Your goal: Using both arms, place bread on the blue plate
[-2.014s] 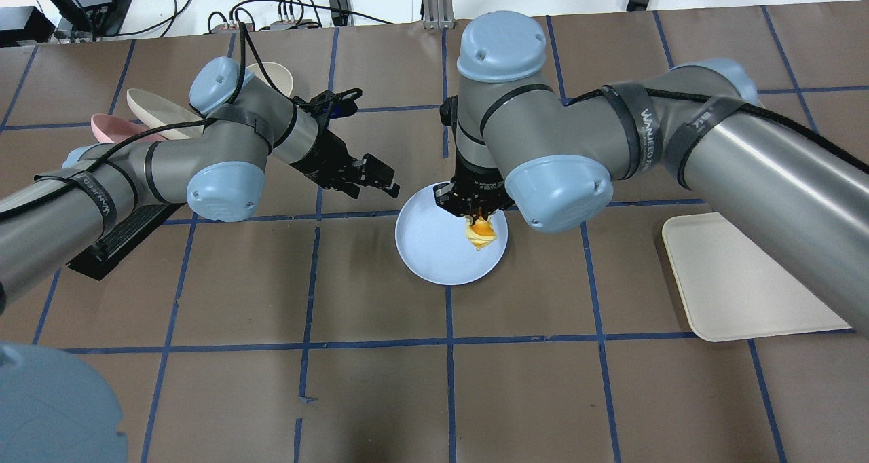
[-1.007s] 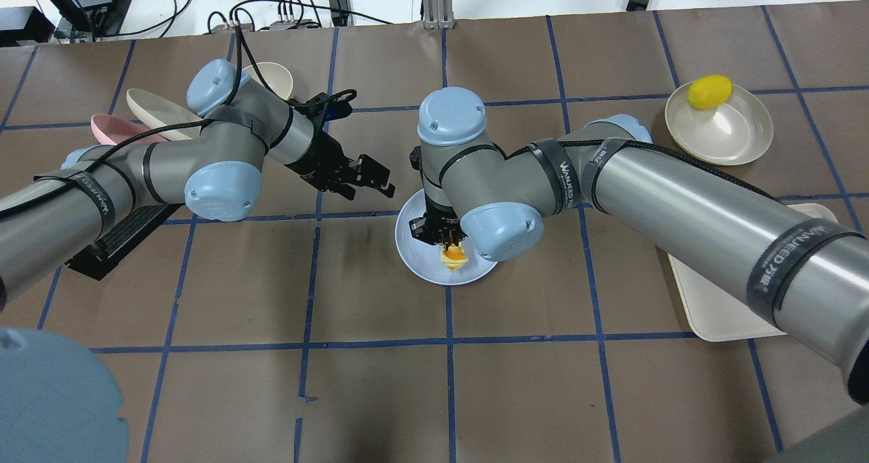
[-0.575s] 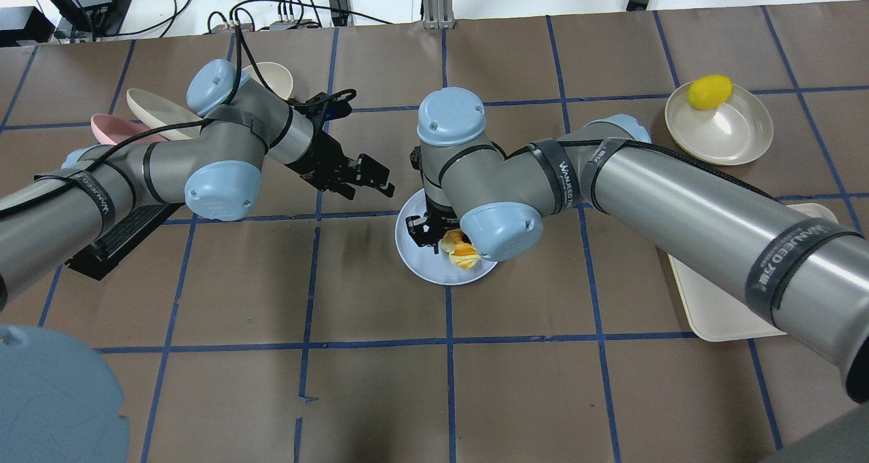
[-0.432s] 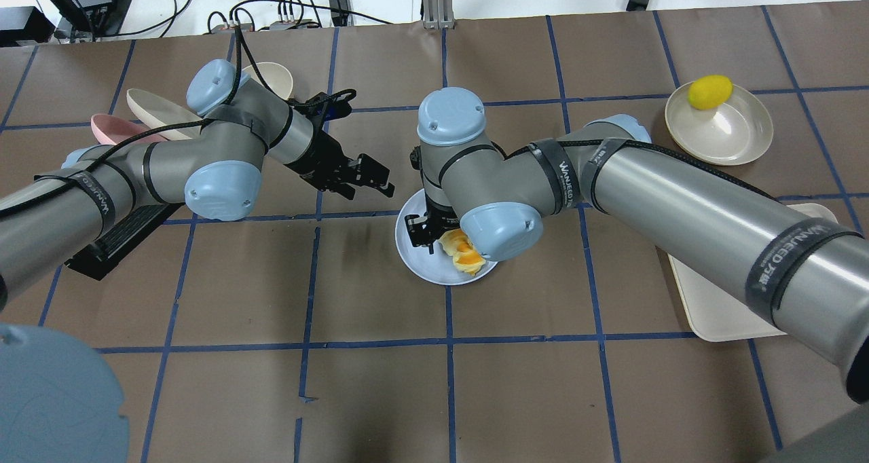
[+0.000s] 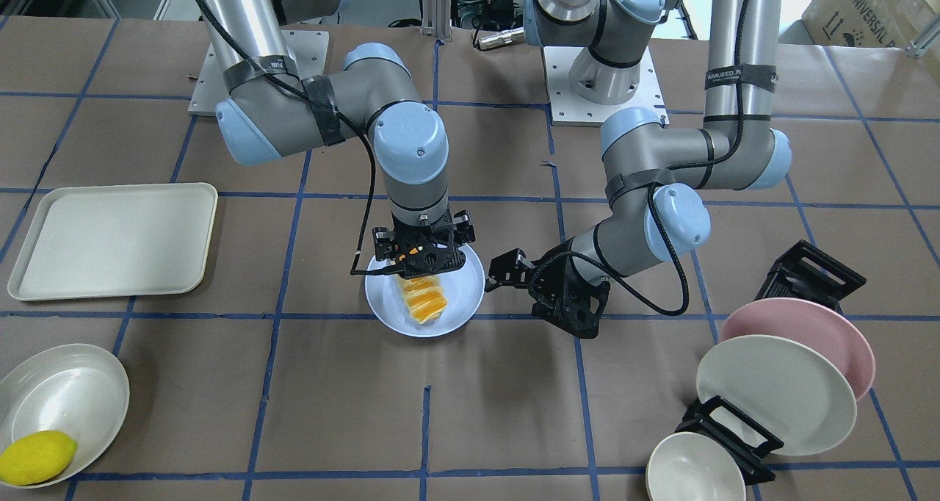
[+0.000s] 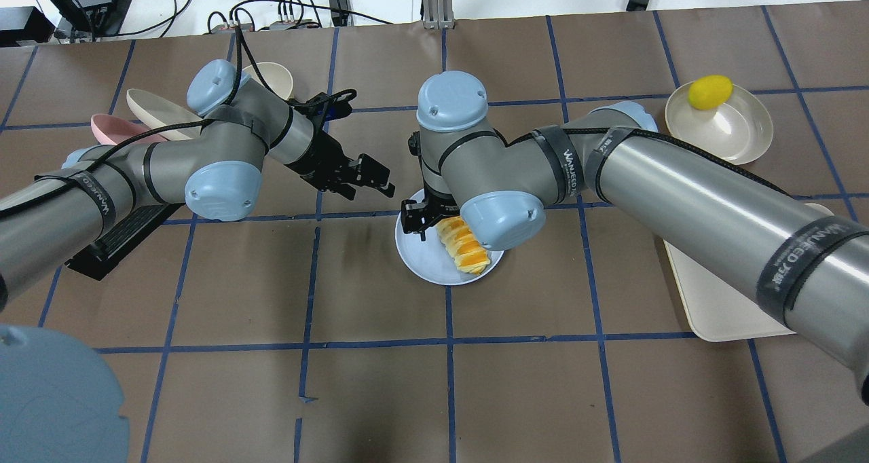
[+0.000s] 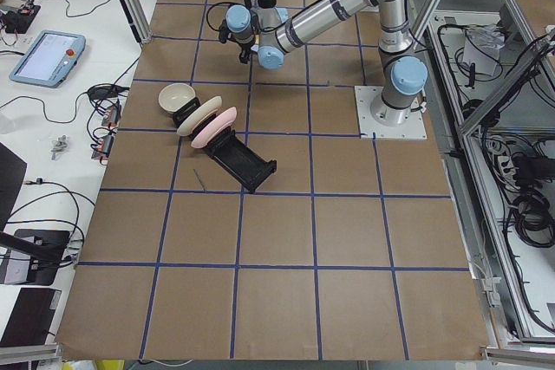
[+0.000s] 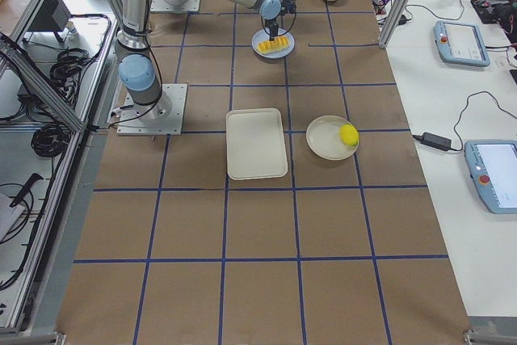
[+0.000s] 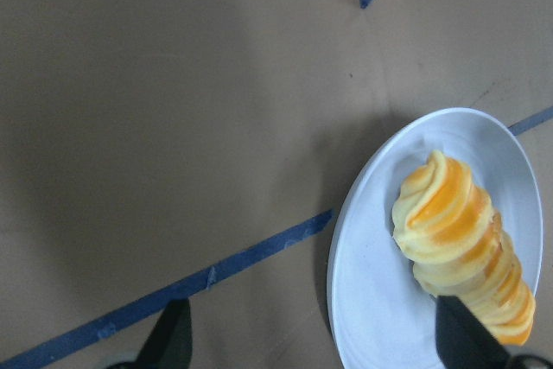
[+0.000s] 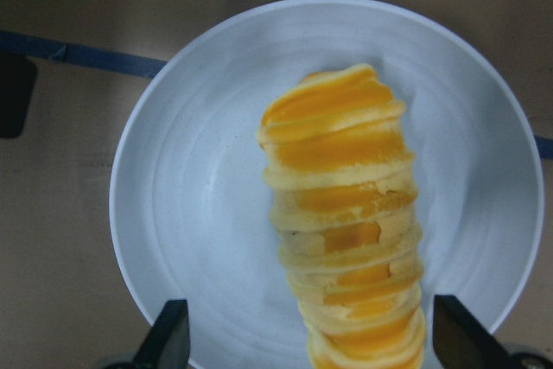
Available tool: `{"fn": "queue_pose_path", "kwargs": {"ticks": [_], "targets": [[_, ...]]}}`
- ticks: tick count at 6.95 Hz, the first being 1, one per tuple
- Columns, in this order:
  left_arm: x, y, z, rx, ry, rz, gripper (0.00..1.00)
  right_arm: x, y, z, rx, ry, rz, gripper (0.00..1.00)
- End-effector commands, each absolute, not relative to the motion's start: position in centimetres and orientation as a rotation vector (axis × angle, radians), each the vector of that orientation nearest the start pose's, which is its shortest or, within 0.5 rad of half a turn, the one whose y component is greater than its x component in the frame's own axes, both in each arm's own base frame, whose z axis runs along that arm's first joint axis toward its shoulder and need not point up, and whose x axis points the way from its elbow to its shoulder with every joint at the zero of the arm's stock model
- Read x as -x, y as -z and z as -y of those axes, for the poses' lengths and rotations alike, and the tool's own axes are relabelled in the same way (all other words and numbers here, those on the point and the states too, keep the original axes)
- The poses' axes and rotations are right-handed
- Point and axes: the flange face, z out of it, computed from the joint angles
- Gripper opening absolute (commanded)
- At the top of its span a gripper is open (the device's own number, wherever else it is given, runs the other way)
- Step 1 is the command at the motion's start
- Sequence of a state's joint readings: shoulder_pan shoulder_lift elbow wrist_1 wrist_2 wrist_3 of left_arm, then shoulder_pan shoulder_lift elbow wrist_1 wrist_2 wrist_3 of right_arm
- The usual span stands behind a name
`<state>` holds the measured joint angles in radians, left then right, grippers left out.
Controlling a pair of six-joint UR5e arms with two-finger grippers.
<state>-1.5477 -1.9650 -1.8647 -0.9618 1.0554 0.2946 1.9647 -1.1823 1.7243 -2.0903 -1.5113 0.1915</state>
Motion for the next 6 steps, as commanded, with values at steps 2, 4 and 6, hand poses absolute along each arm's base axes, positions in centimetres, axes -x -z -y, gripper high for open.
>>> {"fn": "queue_pose_path", "kwargs": {"ticks": [2, 4, 6], "targets": [[16.9, -21.1, 56.3, 0.325, -0.005, 2.600, 1.00, -31.0, -36.9, 54.4, 0.187, 0.076, -3.085, 1.00], [17.0, -21.1, 56.3, 0.326, -0.008, 2.599, 1.00, -25.6, -42.6, 55.4, 0.046, 0.134, -3.087, 1.00], [17.0, -21.0, 56.3, 0.323, -0.005, 2.599, 1.00, -15.8, -47.1, 54.6, -0.211, 0.120, -3.094, 1.00]]}}
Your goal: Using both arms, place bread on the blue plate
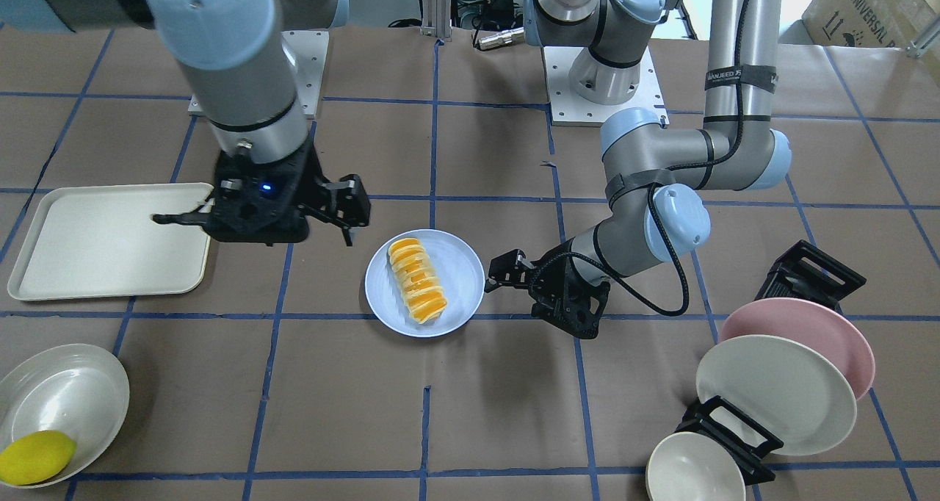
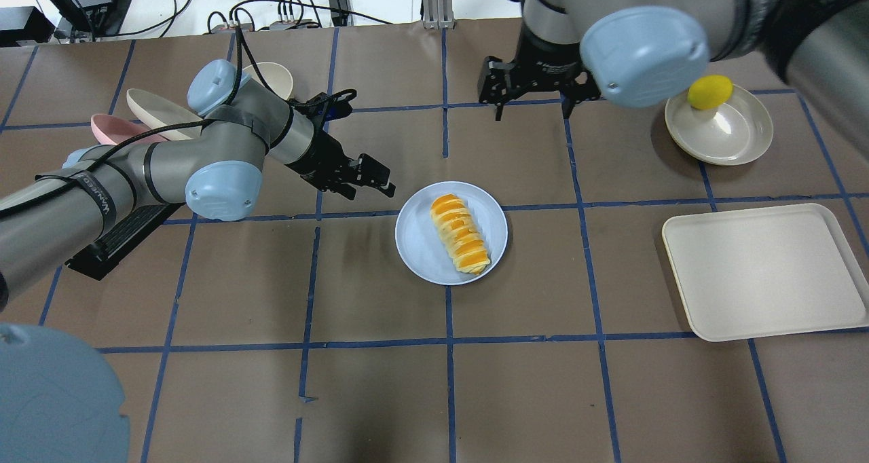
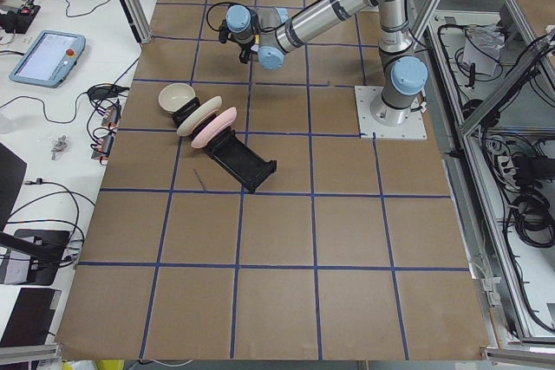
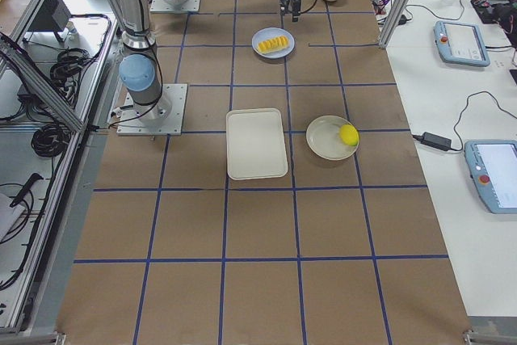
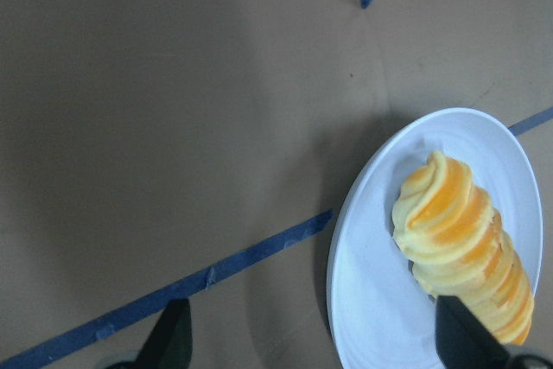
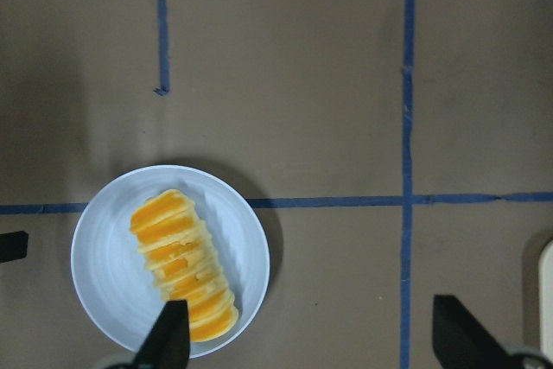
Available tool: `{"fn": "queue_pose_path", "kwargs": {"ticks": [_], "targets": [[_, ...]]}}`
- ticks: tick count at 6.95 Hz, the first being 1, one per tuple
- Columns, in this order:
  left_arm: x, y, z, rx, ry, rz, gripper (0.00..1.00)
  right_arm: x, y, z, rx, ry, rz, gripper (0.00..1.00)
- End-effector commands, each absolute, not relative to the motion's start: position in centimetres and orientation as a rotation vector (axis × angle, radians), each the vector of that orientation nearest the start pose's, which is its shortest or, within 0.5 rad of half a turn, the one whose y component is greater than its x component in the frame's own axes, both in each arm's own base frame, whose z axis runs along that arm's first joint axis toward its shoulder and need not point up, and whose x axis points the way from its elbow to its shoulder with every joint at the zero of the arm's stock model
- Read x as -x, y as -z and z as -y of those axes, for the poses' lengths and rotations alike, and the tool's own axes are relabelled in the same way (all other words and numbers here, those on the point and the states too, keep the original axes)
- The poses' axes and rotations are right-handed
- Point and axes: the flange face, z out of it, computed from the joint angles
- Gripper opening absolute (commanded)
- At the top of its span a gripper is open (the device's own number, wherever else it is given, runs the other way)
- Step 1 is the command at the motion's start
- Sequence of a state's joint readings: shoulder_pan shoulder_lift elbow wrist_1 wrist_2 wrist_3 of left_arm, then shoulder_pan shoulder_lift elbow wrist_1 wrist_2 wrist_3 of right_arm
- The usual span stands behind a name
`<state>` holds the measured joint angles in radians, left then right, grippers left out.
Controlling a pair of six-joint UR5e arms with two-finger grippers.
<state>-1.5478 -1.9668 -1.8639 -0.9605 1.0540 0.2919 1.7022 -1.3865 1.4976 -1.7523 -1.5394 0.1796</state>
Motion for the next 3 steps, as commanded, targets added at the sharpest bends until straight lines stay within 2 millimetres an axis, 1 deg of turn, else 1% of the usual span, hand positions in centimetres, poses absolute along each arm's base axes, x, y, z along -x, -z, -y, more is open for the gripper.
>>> {"fn": "queue_pose_path", "kwargs": {"ticks": [1, 2, 3], "targets": [[17.0, -21.0, 56.3, 0.325, -0.006, 2.599, 1.00, -13.8, -48.1, 55.3, -0.228, 0.253, -3.127, 1.00], [17.0, -21.0, 56.3, 0.323, -0.005, 2.599, 1.00, -13.6, -49.1, 55.0, -0.229, 0.314, -3.121, 1.00], [16.9, -21.2, 56.5, 0.323, -0.012, 2.600, 1.00, -14.0, -50.5, 53.2, -0.281, 0.320, -3.125, 1.00]]}}
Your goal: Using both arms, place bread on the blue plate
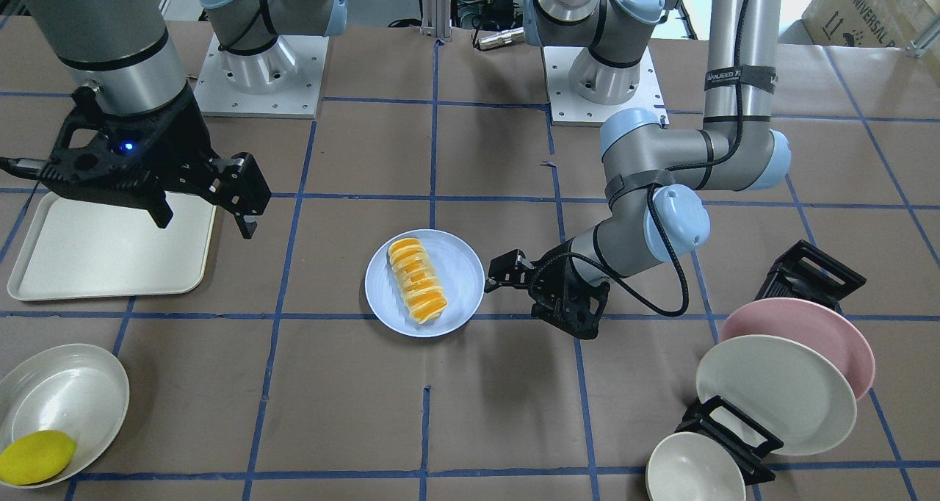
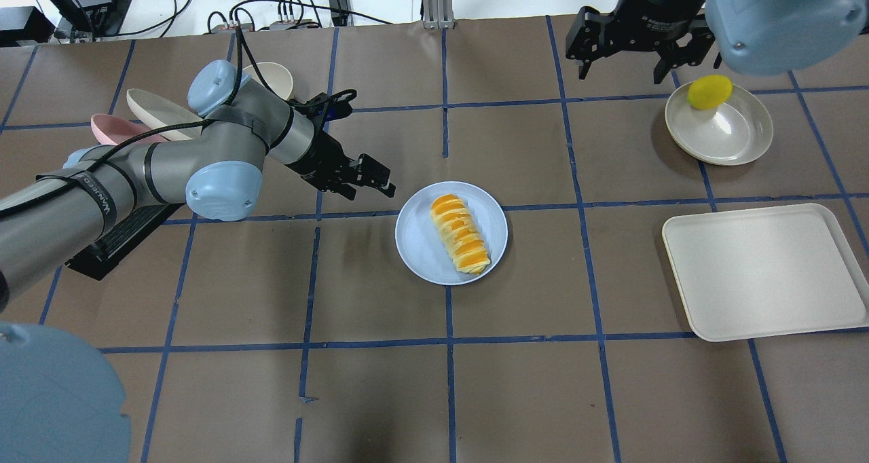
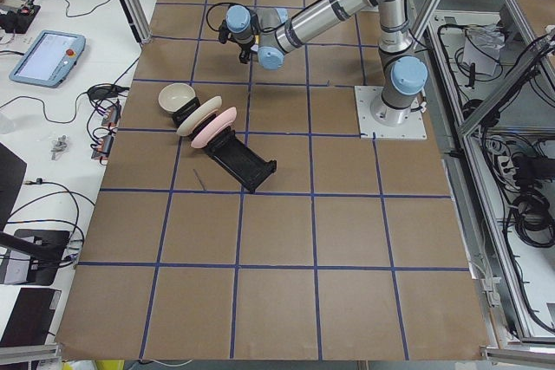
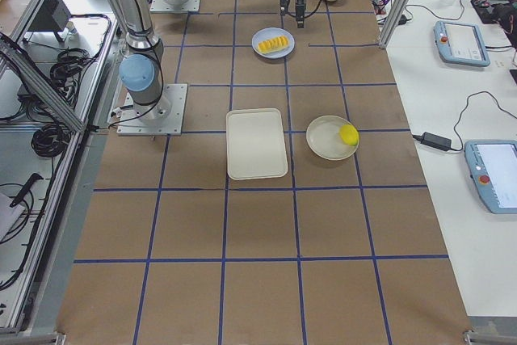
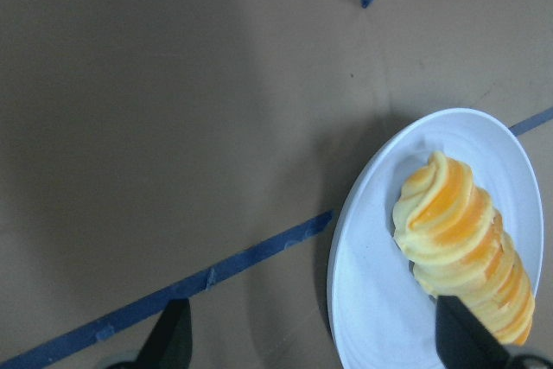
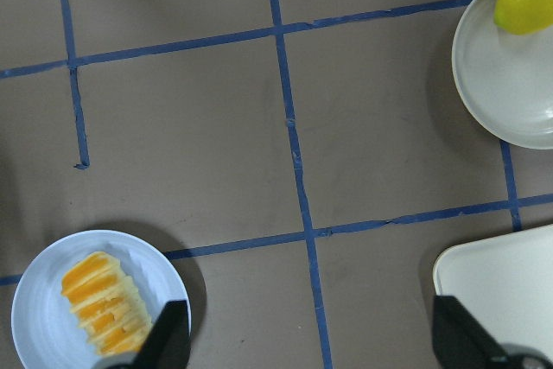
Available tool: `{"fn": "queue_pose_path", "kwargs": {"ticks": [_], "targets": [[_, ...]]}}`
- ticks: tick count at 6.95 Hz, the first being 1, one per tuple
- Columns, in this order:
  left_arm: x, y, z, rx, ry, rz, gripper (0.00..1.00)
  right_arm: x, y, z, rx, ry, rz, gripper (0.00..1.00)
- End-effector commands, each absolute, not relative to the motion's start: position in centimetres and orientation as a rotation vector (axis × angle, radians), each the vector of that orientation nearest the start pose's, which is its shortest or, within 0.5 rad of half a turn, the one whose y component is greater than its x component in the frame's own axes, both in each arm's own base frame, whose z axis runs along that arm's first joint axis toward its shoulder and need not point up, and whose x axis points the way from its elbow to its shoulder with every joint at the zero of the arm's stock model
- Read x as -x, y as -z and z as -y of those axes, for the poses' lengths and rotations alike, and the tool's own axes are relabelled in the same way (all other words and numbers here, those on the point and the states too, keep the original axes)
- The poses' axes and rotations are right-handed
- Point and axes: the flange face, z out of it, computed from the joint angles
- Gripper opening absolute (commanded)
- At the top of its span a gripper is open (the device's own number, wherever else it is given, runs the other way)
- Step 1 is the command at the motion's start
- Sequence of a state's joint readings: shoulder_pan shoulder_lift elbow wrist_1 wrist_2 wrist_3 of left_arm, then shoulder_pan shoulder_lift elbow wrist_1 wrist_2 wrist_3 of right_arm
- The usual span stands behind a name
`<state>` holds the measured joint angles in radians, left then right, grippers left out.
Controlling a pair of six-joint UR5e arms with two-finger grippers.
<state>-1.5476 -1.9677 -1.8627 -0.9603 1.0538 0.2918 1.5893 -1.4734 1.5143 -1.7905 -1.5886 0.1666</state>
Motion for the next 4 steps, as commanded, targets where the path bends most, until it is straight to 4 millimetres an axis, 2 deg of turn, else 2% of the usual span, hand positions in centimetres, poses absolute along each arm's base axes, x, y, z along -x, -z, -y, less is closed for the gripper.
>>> {"fn": "queue_pose_path", "kwargs": {"ticks": [1, 2, 3, 4], "targets": [[16.9, -21.2, 56.5, 0.323, -0.012, 2.600, 1.00, -14.0, -50.8, 52.4, -0.289, 0.249, -3.135, 1.00], [16.9, -21.2, 56.5, 0.325, -0.012, 2.601, 1.00, -14.0, -51.0, 51.8, -0.244, 0.248, -3.131, 0.99], [16.9, -21.3, 56.5, 0.326, -0.014, 2.601, 1.00, -14.3, -52.4, 50.5, -0.140, 0.256, -3.130, 0.97], [16.9, -21.2, 56.5, 0.327, -0.011, 2.601, 1.00, -15.0, -52.6, 48.3, -0.123, 0.117, -3.085, 0.97]]}}
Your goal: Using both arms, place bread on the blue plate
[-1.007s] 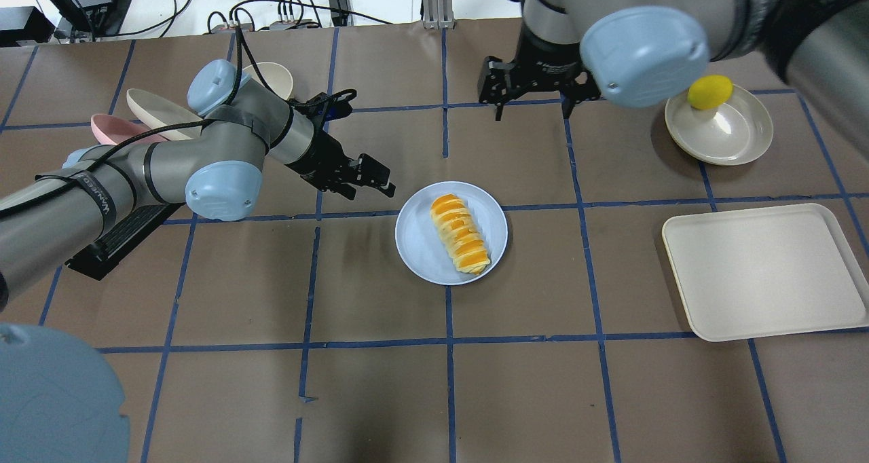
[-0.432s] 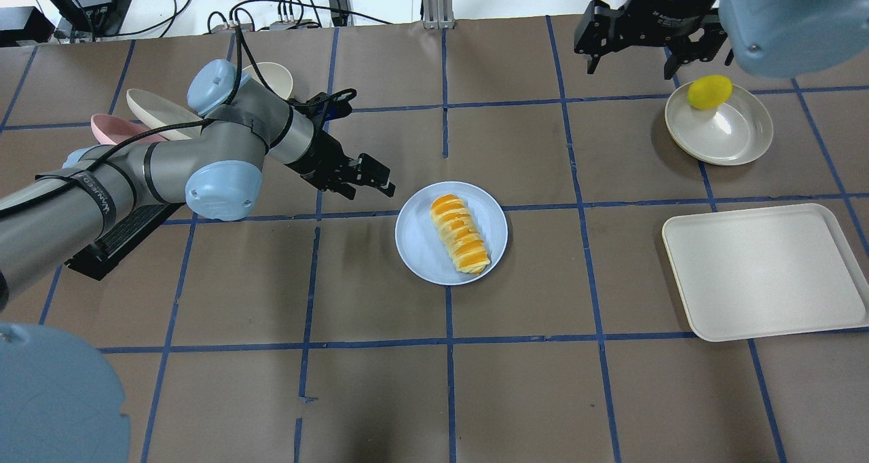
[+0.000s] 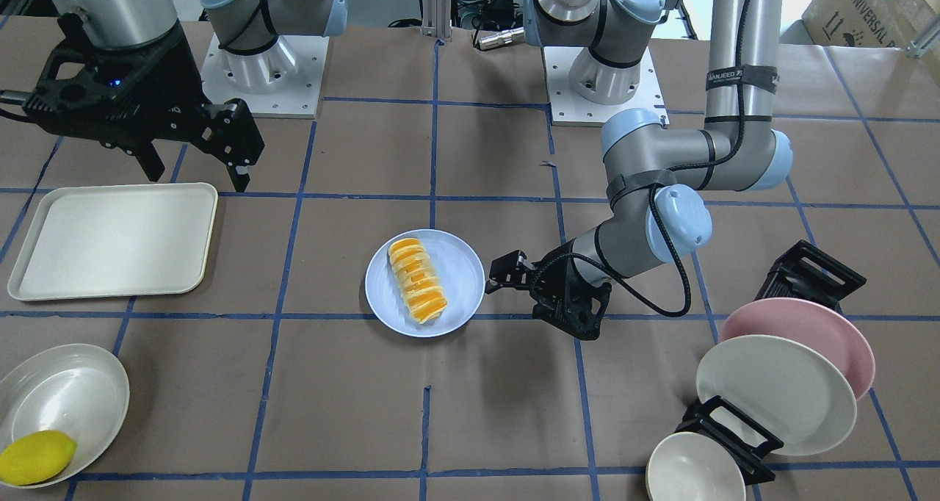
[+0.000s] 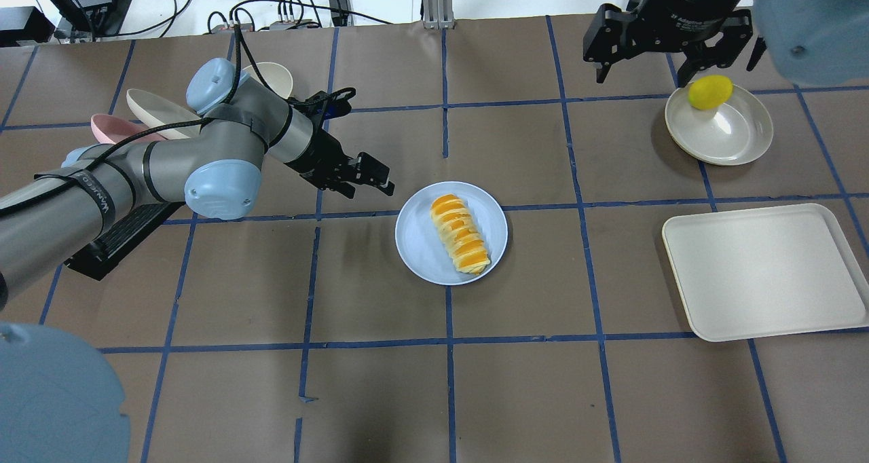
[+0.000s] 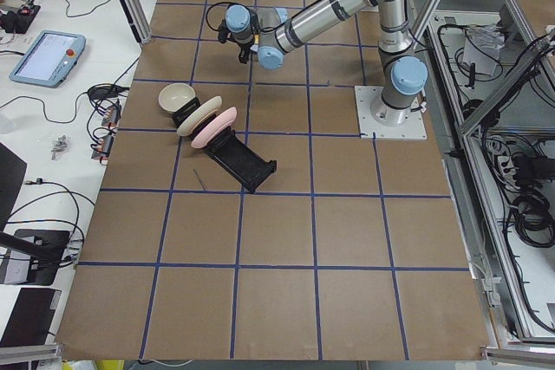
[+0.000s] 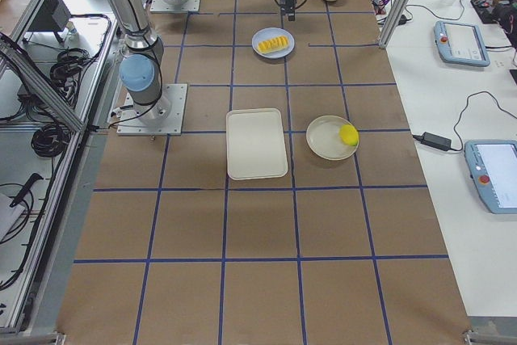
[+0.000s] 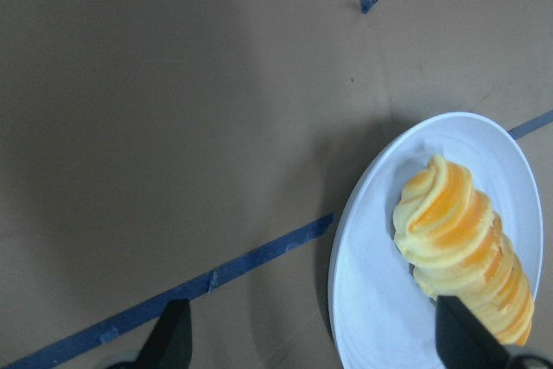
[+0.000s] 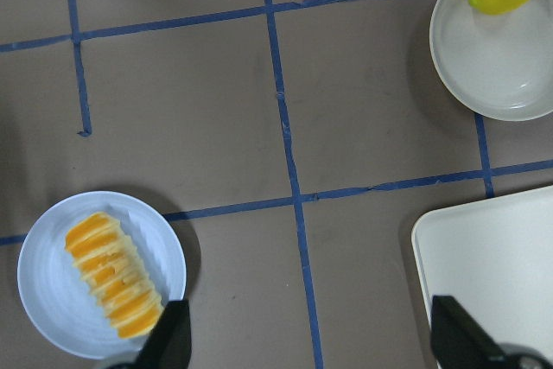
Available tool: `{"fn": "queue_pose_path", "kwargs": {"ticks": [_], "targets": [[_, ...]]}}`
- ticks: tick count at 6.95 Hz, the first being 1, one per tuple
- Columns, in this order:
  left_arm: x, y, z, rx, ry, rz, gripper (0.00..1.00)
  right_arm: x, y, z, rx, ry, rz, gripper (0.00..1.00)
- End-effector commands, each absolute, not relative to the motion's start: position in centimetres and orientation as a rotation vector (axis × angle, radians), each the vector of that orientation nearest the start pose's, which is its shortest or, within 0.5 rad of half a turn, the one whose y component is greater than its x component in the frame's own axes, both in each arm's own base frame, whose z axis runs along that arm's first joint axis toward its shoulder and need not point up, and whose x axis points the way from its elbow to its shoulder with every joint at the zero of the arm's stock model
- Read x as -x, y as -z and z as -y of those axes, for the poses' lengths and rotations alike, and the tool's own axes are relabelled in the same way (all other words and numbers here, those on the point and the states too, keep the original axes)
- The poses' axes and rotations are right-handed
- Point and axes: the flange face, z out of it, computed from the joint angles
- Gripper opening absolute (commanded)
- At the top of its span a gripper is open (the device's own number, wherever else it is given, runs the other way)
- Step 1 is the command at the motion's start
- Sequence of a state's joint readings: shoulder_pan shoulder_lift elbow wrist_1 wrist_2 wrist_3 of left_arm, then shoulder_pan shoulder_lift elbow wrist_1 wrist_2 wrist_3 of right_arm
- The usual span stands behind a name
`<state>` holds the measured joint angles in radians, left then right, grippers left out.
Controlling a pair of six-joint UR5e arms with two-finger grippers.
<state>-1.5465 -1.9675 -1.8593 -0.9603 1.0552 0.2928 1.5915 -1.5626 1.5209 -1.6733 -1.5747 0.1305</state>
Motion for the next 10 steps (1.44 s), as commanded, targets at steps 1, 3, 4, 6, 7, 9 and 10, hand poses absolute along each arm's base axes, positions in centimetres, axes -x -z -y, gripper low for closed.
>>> {"fn": "queue_pose_path", "kwargs": {"ticks": [1, 3, 4, 6, 7, 9, 10], "targets": [[16.9, -21.4, 56.5, 0.328, -0.013, 2.601, 1.00, -15.0, -53.0, 46.8, -0.117, 0.050, -3.089, 0.97], [16.9, -21.4, 56.5, 0.328, -0.013, 2.601, 1.00, -14.8, -53.4, 45.7, -0.107, 0.011, -3.104, 0.97], [16.9, -21.4, 56.5, 0.326, -0.014, 2.601, 1.00, -14.7, -53.4, 45.6, -0.109, 0.014, -3.104, 0.97], [16.9, -21.4, 56.5, 0.326, -0.014, 2.601, 1.00, -14.6, -53.5, 45.6, -0.126, 0.018, -3.104, 0.97], [16.9, -21.1, 56.3, 0.323, -0.006, 2.599, 1.00, -14.4, -53.6, 45.5, -0.134, 0.023, -3.125, 0.97], [16.9, -21.3, 56.4, 0.323, -0.010, 2.601, 1.00, -14.3, -53.5, 45.6, -0.130, 0.022, -3.138, 0.97], [16.9, -21.6, 56.4, 0.327, -0.016, 2.604, 1.00, -14.3, -53.6, 45.5, -0.130, 0.024, -3.136, 0.97]]}}
